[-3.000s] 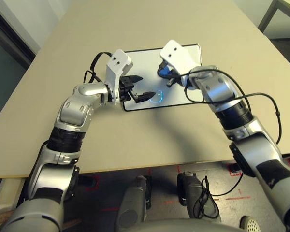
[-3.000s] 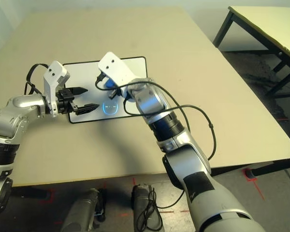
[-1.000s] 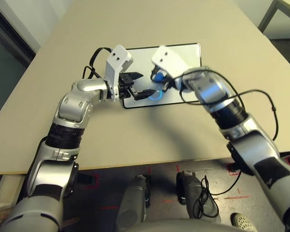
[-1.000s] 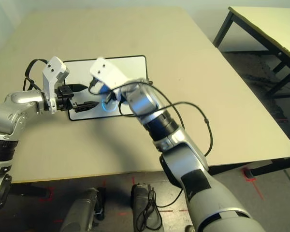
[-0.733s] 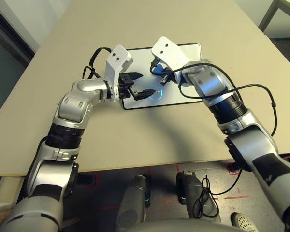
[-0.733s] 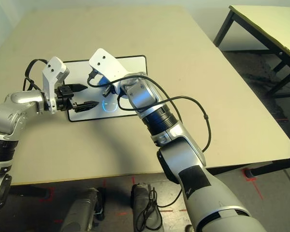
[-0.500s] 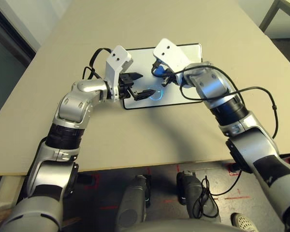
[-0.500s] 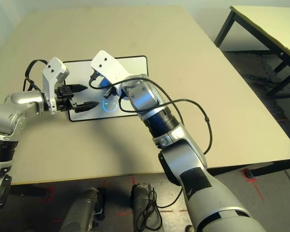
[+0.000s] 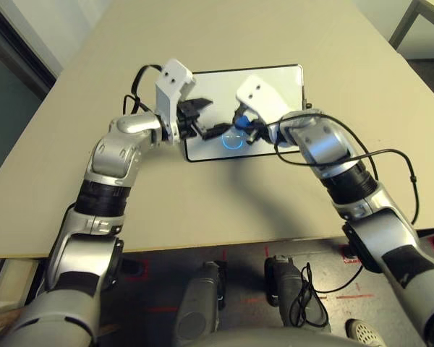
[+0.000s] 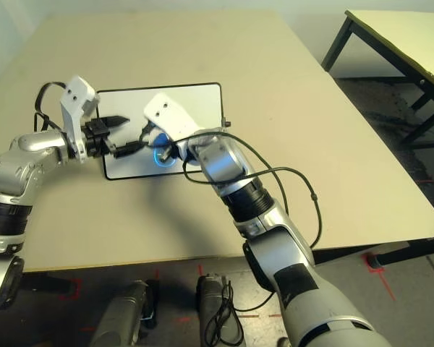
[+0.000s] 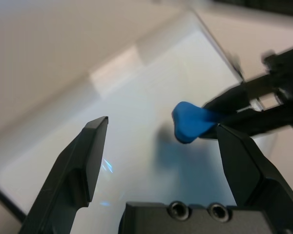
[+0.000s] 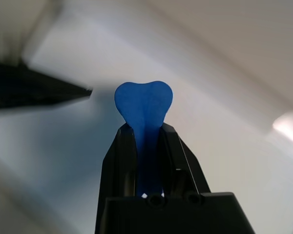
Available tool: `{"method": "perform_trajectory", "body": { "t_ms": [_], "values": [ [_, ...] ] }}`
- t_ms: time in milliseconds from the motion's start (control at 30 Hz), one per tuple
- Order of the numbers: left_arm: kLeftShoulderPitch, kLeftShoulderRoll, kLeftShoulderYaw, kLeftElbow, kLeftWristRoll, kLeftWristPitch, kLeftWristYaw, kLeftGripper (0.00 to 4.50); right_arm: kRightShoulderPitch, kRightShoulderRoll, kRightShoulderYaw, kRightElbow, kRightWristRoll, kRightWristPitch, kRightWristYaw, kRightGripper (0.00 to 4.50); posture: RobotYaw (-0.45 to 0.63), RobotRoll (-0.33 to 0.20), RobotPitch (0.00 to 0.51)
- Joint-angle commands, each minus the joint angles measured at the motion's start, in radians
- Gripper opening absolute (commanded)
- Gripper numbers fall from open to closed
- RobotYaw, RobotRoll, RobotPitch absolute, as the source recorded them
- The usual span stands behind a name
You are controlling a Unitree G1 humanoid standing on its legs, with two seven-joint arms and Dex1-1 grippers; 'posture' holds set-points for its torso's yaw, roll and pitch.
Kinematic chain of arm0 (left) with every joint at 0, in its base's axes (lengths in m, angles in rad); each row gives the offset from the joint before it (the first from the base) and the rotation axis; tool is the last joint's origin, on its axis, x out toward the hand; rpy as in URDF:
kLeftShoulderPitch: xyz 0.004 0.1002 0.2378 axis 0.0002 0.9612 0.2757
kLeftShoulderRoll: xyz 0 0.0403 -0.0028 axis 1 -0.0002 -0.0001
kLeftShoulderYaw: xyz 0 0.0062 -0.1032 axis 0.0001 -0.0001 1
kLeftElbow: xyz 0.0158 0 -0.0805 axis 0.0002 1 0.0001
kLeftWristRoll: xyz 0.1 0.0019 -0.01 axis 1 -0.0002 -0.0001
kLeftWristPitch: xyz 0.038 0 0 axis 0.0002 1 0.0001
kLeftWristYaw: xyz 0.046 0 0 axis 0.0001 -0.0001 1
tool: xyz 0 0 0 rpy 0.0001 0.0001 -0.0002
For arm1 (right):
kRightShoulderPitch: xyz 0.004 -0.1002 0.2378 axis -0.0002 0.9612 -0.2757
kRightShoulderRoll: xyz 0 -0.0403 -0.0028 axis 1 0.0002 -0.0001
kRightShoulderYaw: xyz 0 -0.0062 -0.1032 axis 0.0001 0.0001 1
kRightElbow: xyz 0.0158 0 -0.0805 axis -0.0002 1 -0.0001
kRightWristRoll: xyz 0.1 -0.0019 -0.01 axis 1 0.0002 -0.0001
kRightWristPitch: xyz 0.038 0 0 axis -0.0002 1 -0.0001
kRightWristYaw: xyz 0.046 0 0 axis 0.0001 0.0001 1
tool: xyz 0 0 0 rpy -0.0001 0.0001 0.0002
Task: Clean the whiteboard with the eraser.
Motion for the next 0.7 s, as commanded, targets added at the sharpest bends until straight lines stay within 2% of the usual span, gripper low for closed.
{"method": "perform_trajectory", "body": {
  "t_ms": [33,200,300,433,600,700],
  "values": [
    [-0.049,0.0,0.108,0.089,0.021,-0.162,0.124,4.5,-0.066,-0.029,-0.157,0.022,0.036,-0.072,-0.104,0.55,0.04,0.0,0.191],
    [-0.081,0.049,0.188,0.234,0.057,-0.313,0.241,4.5,-0.069,-0.154,-0.262,0.078,0.017,-0.069,-0.206,0.55,0.03,0.0,0.188],
    [-0.059,0.075,0.209,0.311,0.068,-0.354,0.269,4.5,-0.004,-0.233,-0.288,0.14,0.003,-0.058,-0.244,0.55,0.03,0.0,0.184],
    [-0.015,0.091,0.221,0.373,0.078,-0.397,0.291,4.5,0.101,-0.287,-0.308,0.183,0.002,-0.015,-0.274,0.55,0.03,0.0,0.182],
    [0.055,0.097,0.243,0.463,0.081,-0.425,0.33,4.5,0.307,-0.251,-0.326,0.146,0.033,0.089,-0.297,0.55,0.03,0.0,0.18],
    [0.074,0.093,0.247,0.484,0.075,-0.427,0.339,4.5,0.346,-0.229,-0.333,0.129,0.045,0.113,-0.308,0.55,0.03,0.0,0.18]
  ]
}}
